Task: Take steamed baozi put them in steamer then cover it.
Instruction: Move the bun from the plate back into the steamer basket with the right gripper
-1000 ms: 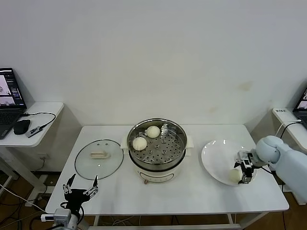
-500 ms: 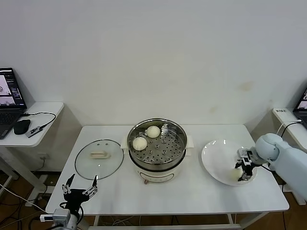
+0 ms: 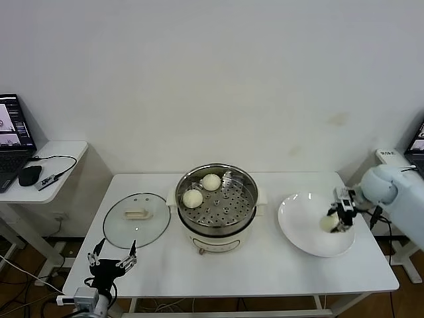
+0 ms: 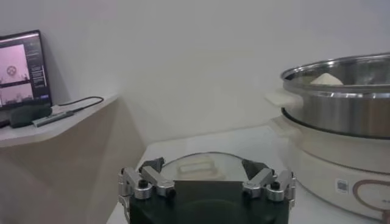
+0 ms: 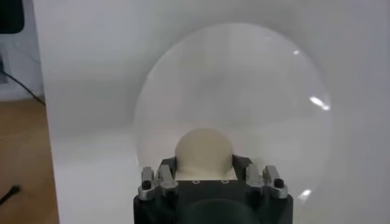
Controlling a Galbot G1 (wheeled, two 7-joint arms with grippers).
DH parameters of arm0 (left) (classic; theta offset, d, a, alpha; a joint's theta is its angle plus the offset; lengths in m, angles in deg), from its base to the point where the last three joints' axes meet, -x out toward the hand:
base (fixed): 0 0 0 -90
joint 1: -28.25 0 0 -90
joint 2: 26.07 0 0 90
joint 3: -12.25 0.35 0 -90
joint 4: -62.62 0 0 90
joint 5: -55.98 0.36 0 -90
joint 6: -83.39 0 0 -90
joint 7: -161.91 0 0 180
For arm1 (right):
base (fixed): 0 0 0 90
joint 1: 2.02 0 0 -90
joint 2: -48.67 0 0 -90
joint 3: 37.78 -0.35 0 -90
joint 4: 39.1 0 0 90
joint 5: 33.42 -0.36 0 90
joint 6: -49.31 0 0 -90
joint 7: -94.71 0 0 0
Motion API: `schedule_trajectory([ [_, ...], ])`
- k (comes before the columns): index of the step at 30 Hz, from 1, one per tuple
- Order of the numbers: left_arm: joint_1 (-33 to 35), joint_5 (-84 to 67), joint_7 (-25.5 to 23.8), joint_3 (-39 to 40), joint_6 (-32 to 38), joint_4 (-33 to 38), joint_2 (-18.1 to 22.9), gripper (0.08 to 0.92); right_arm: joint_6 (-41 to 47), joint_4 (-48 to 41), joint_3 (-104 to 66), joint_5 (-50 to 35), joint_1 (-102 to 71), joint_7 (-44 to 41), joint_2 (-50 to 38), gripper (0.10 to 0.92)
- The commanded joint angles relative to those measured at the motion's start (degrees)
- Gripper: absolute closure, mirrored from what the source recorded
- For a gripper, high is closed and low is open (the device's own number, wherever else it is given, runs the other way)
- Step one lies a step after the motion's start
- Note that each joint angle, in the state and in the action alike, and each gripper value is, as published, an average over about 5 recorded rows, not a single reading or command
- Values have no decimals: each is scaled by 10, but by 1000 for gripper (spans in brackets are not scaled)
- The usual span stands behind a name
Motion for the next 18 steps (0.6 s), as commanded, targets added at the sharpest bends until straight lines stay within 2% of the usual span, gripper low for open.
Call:
schedule_trajectory([
  [1,-1,1,0,0,1,0,0,177,8,31,128,-82,216,3,20,432],
  [9,-1,2,1,-4,1,-2,1,177,24,45,228,-147,348,19,139,431],
  [18,-1,2,3,-14,2,-4,1,177,23,42,270,-180,348,48,250,431],
])
